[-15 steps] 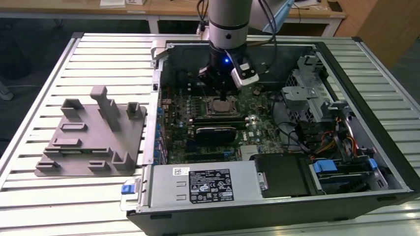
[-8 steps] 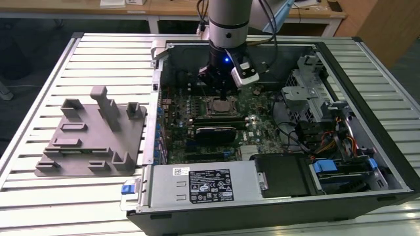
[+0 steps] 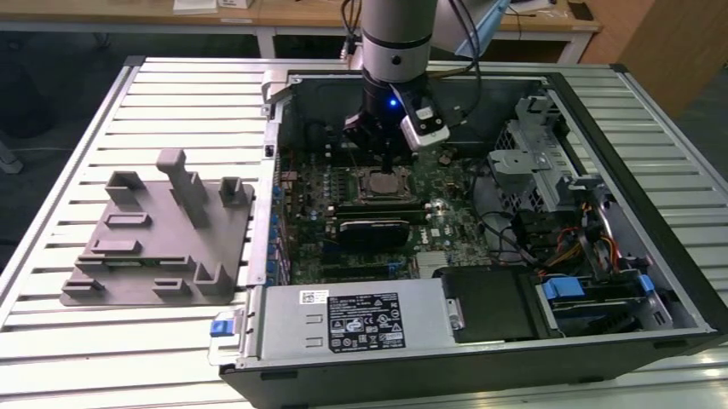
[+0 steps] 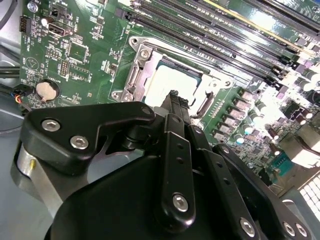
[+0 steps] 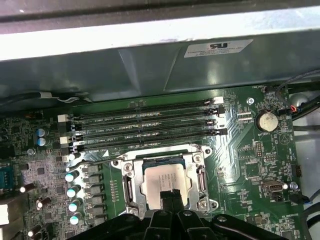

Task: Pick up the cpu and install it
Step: 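Install the first cpu locking lever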

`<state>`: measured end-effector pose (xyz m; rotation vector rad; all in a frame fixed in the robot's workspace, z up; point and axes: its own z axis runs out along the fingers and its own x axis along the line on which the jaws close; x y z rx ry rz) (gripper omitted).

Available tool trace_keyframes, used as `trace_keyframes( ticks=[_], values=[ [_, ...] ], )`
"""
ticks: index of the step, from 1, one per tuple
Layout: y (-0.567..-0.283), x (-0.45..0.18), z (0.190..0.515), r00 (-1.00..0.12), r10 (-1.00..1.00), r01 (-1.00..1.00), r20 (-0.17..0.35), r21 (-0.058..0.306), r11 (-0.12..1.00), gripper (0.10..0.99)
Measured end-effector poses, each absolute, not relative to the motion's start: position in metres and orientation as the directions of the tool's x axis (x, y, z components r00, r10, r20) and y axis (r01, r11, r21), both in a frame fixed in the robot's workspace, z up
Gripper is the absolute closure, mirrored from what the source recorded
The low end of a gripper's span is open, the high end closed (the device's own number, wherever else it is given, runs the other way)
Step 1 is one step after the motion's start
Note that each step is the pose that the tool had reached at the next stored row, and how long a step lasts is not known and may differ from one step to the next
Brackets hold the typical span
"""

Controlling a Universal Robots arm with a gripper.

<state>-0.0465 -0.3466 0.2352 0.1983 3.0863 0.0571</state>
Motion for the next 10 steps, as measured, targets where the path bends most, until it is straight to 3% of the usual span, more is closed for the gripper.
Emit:
trace_keyframes(
  ticks=[10],
  values=[
    [-0.347, -0.046, 0.247, -0.991, 0.129, 0.127, -0.046, 0.04, 0.991, 0.98]
  ],
)
